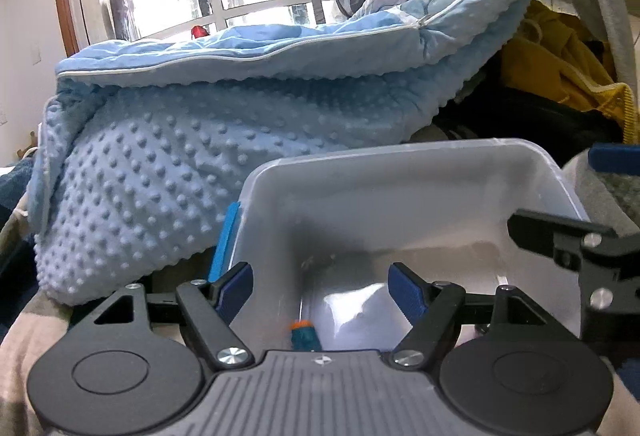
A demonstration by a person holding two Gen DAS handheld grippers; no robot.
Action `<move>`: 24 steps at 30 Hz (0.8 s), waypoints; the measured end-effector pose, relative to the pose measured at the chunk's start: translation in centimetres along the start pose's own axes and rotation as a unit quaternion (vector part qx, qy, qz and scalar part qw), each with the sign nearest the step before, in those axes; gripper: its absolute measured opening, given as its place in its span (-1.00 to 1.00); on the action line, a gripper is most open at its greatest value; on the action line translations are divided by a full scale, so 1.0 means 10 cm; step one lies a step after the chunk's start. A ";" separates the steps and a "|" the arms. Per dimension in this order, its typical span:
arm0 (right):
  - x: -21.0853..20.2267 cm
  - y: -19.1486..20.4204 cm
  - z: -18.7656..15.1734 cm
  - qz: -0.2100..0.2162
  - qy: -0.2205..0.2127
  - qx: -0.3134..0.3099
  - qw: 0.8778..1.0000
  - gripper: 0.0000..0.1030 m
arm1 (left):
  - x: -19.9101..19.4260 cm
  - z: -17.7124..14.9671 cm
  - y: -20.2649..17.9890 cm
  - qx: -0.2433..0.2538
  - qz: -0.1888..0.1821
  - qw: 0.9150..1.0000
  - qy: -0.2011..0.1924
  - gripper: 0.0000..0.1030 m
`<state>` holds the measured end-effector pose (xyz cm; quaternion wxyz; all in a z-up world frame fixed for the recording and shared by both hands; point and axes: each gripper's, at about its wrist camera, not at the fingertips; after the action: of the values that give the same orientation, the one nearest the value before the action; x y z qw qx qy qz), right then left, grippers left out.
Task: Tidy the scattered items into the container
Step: 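Open both tools to drop the teal toy and silver car into the bin, then grasp the green stamp toy with left tool while right tool grasps the wooden cube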
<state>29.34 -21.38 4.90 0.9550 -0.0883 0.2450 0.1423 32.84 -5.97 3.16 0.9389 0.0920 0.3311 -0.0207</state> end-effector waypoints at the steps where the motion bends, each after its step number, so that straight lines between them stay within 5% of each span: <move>1: -0.05 0.02 0.00 0.002 -0.003 -0.001 1.000 0.83 | -0.06 -0.05 0.02 0.006 0.000 1.000 0.001 0.51; 13: -0.58 0.43 -0.55 0.064 0.006 -0.027 0.998 0.87 | -0.72 -1.28 0.33 -0.025 0.010 0.999 0.046 0.53; 17: -0.52 0.53 -0.90 0.089 0.039 -0.025 0.995 0.87 | -0.70 -1.66 0.23 -0.038 -0.015 0.996 0.081 0.53; 24: -0.25 0.70 -1.34 0.119 0.092 -0.064 0.987 0.70 | -0.59 -1.92 -0.10 0.009 -0.025 0.995 0.096 0.53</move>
<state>19.09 -18.57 -6.18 0.8970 -0.1325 0.3309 0.2613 16.26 -3.53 -7.99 0.9009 0.0941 0.4219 -0.0381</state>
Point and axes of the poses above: each gripper's, at about its wrist camera, not at the fingertips, and x roughly the way its jaws point, y to its left, z to its top, and after that the axes turned 5 degrees about y, right-handed
